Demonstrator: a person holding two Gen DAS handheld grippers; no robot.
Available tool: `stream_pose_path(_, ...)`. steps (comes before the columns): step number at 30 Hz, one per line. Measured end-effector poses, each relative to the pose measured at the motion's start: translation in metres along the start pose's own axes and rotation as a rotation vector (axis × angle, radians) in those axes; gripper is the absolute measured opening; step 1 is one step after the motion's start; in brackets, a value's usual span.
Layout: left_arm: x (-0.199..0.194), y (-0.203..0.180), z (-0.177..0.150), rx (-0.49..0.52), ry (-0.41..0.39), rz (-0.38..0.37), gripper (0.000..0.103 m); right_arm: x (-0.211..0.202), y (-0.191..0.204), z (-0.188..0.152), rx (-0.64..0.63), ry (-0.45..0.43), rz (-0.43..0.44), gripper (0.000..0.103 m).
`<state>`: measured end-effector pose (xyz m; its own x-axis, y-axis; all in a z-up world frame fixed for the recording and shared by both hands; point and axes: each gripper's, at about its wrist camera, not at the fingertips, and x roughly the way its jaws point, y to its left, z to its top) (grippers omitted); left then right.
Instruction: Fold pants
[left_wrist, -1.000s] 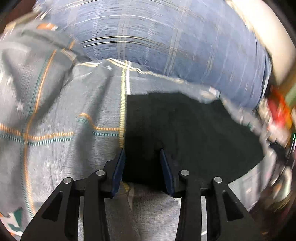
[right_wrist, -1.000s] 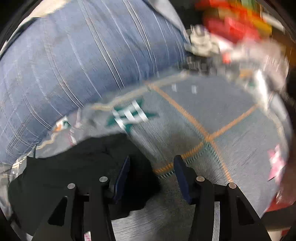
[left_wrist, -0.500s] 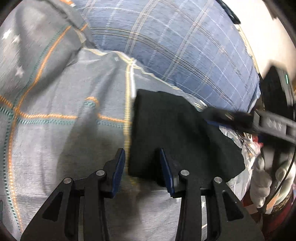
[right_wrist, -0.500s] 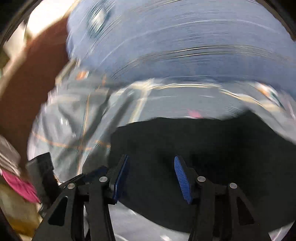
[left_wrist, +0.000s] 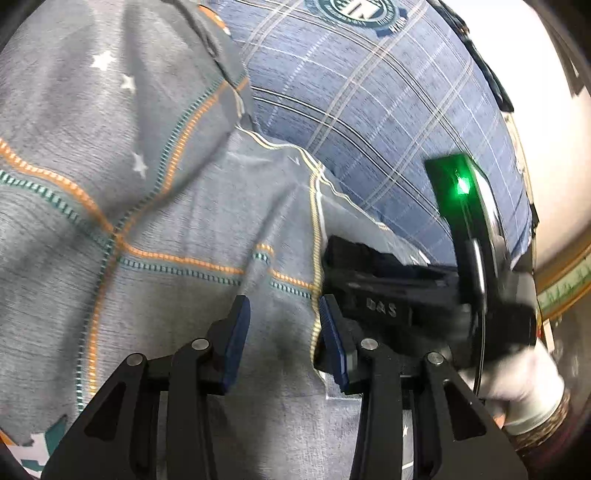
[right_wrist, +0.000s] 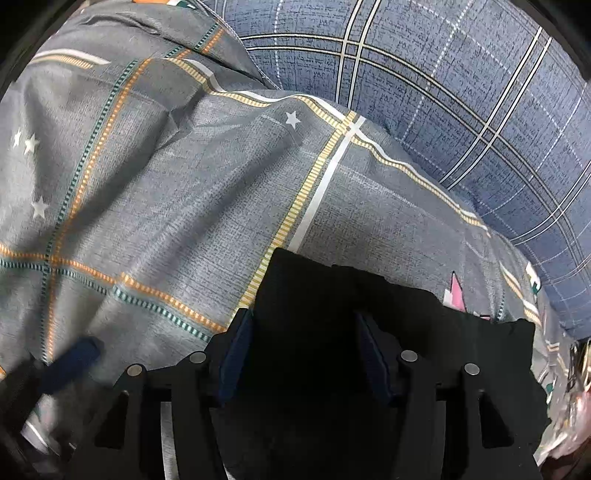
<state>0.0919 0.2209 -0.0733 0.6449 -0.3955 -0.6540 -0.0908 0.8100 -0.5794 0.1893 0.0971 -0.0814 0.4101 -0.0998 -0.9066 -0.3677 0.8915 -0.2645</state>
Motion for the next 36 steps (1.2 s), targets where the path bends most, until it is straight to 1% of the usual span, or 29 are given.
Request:
stream_pose_path(2,0.0,0.0,-0.002,0.002,-0.001,-0.004,0.037,-0.004,-0.003,-0.002,-0.004,-0.025,0.003,0.035)
stream_pose_path(3,0.001,-0.001,-0.003,0.011,0.001,-0.009,0.037,-0.008,-0.013,-0.005,0.025,-0.04,0.04,0.029)
stream_pose_path(5,0.004,-0.01,-0.007,0.047,0.005,-0.014,0.037,-0.016,-0.037,-0.012,0.098,-0.069,0.112,0.023)
stream_pose_path(8,0.014,-0.027,-0.013,0.1,0.025,-0.047,0.037,-0.022,-0.06,-0.019,0.171,-0.102,0.195,0.021)
stream_pose_path(9,0.018,-0.034,-0.013,0.124,0.03,-0.061,0.041,-0.023,-0.066,-0.021,0.189,-0.115,0.223,0.021)
stream_pose_path(10,0.025,-0.045,-0.012,0.159,0.029,-0.061,0.049,-0.025,-0.07,-0.02,0.203,-0.125,0.243,0.021)
stream_pose_path(11,0.029,-0.054,-0.012,0.198,0.024,-0.053,0.053,-0.027,-0.074,-0.022,0.218,-0.135,0.26,0.021)
stream_pose_path(12,0.03,-0.058,-0.012,0.233,0.018,-0.049,0.053,-0.033,-0.075,-0.024,0.227,-0.155,0.281,0.021)
stream_pose_path(13,0.033,-0.066,-0.011,0.274,0.007,-0.047,0.054,-0.039,-0.077,-0.026,0.223,-0.178,0.295,0.021)
stream_pose_path(16,0.038,-0.08,-0.014,0.348,-0.013,-0.078,0.075,-0.058,-0.075,-0.029,0.202,-0.228,0.301,0.021)
stream_pose_path(18,0.039,-0.084,-0.021,0.377,-0.022,-0.089,0.076,-0.069,-0.075,-0.033,0.182,-0.26,0.303,0.021)
stream_pose_path(19,0.04,-0.086,-0.024,0.385,-0.009,-0.097,0.076,-0.073,-0.075,-0.034,0.176,-0.267,0.312,0.021)
stream_pose_path(20,0.04,-0.088,-0.025,0.389,0.01,-0.102,0.069,-0.074,-0.074,-0.036,0.175,-0.269,0.319,0.021)
stream_pose_path(21,0.042,-0.09,-0.025,0.39,0.05,-0.105,0.054,-0.076,-0.073,-0.037,0.171,-0.271,0.326,0.021)
stream_pose_path(22,0.042,-0.089,-0.024,0.377,0.081,-0.113,0.013,-0.077,-0.071,-0.038,0.168,-0.27,0.331,0.021)
stream_pose_path(23,0.042,-0.086,-0.022,0.354,0.106,-0.127,0.005,-0.078,-0.069,-0.038,0.169,-0.272,0.335,0.021)
stream_pose_path(26,0.026,-0.079,-0.017,0.3,0.084,-0.154,0.005,-0.086,-0.067,-0.036,0.188,-0.298,0.368,0.021)
stream_pose_path(28,0.004,-0.079,-0.012,0.284,0.043,-0.179,0.005,-0.099,-0.062,-0.034,0.19,-0.325,0.392,0.021)
stream_pose_path(30,-0.019,-0.079,-0.008,0.275,-0.002,-0.189,0.005,-0.115,-0.054,-0.031,0.177,-0.358,0.405,0.021)
stream_pose_path(32,-0.043,-0.072,-0.004,0.246,-0.045,-0.199,0.005,-0.13,-0.045,-0.026,0.167,-0.382,0.432,0.021)
stream_pose_path(34,-0.055,-0.062,0.0,0.215,-0.077,-0.164,0.005,-0.138,-0.031,-0.017,0.147,-0.39,0.469,0.021)
stream_pose_path(36,-0.063,-0.041,0.005,0.146,-0.095,-0.099,0.005,-0.133,-0.014,-0.007,0.135,-0.38,0.495,0.021)
